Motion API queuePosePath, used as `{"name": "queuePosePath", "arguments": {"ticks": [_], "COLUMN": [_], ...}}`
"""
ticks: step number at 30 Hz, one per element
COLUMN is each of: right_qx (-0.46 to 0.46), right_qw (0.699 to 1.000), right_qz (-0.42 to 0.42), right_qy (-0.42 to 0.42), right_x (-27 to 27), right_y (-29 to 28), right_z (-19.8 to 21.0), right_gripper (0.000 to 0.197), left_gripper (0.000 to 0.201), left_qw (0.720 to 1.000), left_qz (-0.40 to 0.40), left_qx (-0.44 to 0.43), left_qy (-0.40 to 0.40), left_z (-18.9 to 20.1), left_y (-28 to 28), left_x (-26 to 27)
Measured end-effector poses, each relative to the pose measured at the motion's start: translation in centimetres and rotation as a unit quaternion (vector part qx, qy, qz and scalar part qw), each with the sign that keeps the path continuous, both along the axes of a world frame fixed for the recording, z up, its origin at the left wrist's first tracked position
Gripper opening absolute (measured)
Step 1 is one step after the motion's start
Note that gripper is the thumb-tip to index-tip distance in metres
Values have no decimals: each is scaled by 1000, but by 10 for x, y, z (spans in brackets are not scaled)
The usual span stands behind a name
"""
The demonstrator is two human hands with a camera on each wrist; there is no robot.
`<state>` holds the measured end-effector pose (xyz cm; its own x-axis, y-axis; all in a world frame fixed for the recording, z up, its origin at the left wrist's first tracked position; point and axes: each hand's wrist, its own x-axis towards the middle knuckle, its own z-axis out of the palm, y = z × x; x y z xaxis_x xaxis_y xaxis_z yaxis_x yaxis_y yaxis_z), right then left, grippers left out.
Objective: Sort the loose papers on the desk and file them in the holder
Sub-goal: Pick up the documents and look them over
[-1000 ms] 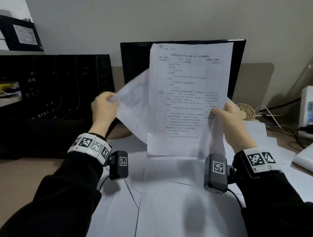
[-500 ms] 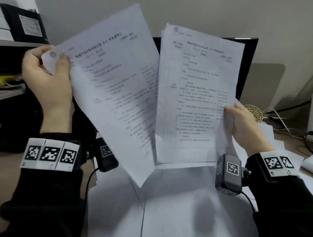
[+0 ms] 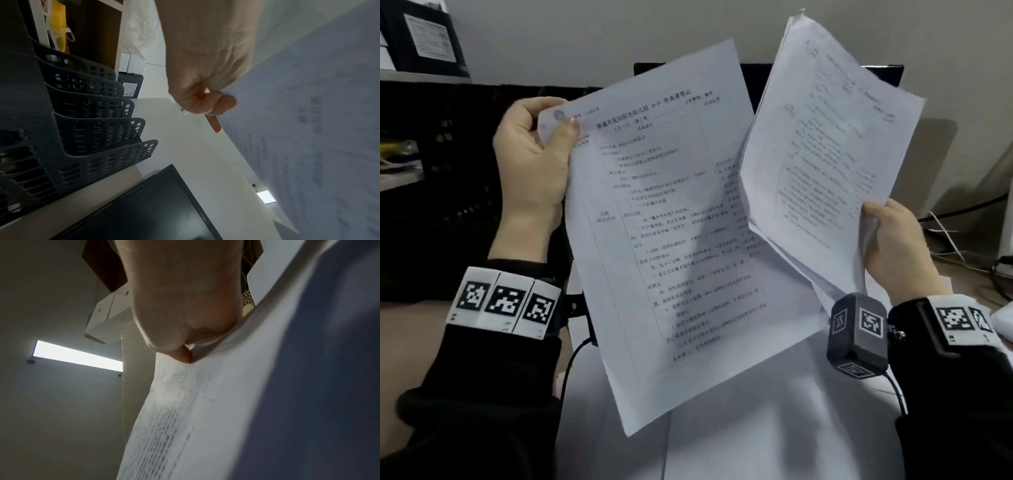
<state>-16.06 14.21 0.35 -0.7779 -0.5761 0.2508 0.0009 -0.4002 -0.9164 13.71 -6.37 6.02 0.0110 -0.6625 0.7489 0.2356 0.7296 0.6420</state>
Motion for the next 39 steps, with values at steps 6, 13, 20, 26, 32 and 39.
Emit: {"name": "queuePosePath", "arguments": {"ticks": [6, 13, 20, 26, 32, 39], "right_qx": [5, 24, 102, 19, 7, 8], "right_qw": [1000, 997, 977, 991, 989, 984], "right_qz": [-9, 67, 147, 82, 6, -25], "right_qy": [-3, 38, 119, 107, 145, 173], "right_x": [3, 19, 48, 59, 63, 66], "right_y": [-4, -13, -26, -32, -25, -23], "right_z": [2, 1, -7, -1, 6, 11], "right_gripper": [30, 26, 23, 21, 43, 29], "left_gripper": [17, 14, 18, 30, 18, 9], "left_qw": [999, 998, 997, 991, 961, 955], "left_qz": [-12, -35, -31, -98, -223, -188], "left_qx": [24, 38, 35, 70, 97, 114], "left_qy": [-21, -44, -53, -60, -129, -199], "left_z": [-10, -20, -23, -21, -25, -35], "left_y": [-3, -8, -3, 1, 8, -1], "left_x": [-10, -20, -26, -29, -29, -29]}}
